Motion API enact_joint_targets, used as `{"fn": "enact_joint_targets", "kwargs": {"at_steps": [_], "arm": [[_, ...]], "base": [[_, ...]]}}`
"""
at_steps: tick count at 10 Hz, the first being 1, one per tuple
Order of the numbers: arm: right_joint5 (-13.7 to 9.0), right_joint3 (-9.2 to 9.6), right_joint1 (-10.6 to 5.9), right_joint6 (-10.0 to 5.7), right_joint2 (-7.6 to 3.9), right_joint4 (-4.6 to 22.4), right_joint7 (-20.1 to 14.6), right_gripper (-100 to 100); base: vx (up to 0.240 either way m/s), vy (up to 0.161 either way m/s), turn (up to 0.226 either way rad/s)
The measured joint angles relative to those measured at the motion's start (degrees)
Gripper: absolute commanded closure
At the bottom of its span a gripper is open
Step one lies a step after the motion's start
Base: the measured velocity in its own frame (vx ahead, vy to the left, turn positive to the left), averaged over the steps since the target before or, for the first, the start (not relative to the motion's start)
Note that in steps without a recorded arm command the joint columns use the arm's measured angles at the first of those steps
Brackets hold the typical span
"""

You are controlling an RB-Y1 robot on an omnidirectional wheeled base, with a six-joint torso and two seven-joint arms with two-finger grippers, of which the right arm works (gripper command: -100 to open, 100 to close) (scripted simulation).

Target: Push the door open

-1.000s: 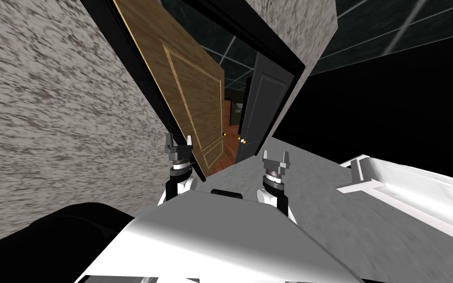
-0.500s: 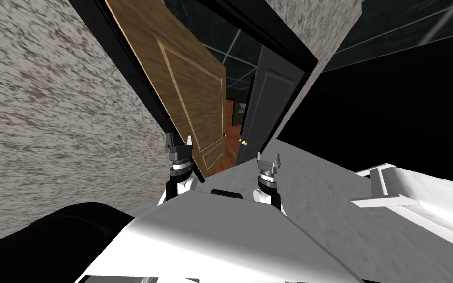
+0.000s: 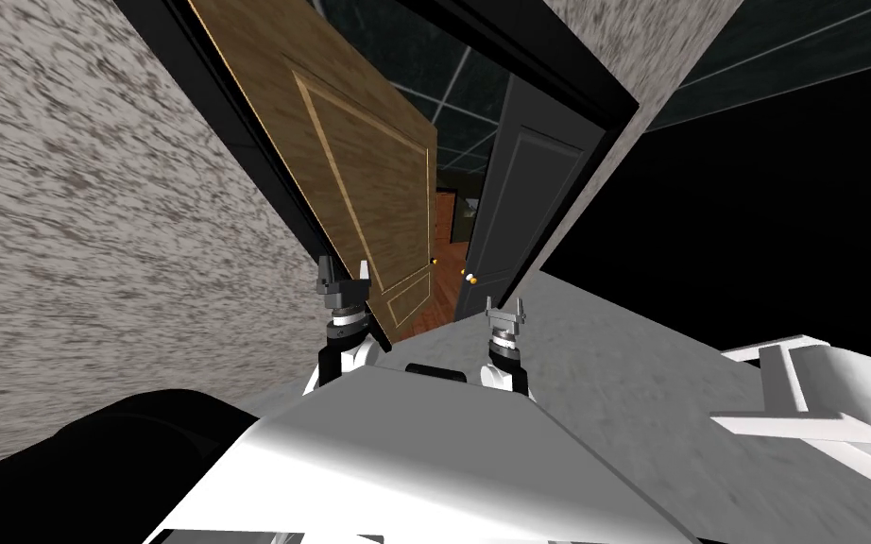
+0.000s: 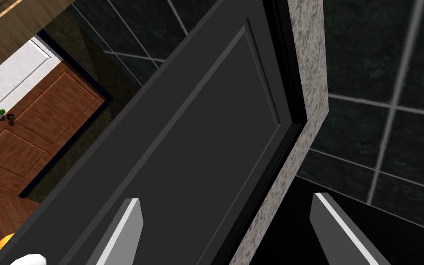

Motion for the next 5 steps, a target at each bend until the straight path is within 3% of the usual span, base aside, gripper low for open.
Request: {"fn": "enact_joint_targets", "kwargs": {"at_steps": [5], "arm": [[-4.0, 5.05, -1.22, -1.8, -0.99, 6.83, -5.34, -100]], "base": [[0.098, -0.118, 0.118]]}}
